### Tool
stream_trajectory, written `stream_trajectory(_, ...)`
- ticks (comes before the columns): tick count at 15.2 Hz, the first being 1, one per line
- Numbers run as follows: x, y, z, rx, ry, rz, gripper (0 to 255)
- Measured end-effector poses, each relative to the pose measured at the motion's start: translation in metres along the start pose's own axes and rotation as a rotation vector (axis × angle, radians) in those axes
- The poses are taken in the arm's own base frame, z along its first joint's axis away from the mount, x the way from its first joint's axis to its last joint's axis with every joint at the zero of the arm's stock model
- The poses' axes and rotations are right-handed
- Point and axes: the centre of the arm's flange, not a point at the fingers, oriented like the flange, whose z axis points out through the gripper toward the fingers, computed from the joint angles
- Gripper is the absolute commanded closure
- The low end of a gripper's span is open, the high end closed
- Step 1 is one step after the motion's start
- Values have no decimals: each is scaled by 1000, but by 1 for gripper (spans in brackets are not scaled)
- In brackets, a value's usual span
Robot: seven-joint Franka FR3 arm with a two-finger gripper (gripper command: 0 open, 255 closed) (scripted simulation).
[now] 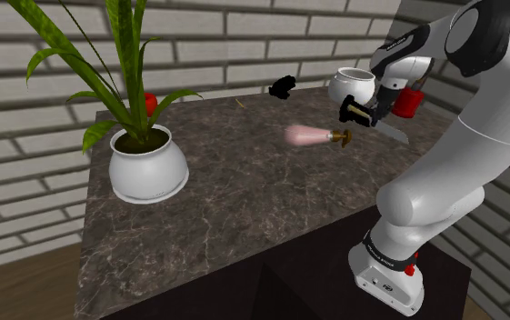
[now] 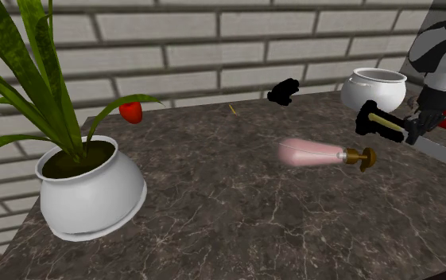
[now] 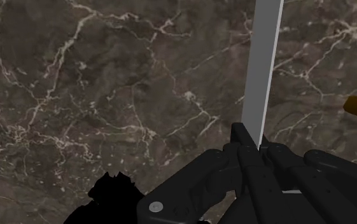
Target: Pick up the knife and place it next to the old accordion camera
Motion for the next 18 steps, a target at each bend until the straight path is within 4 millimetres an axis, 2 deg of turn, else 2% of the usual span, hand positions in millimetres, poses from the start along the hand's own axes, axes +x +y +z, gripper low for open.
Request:
stream_trajectory(11,1,0,60,0,0,0,255)
stream_trajectory(18,2,0,66,0,0,0,255)
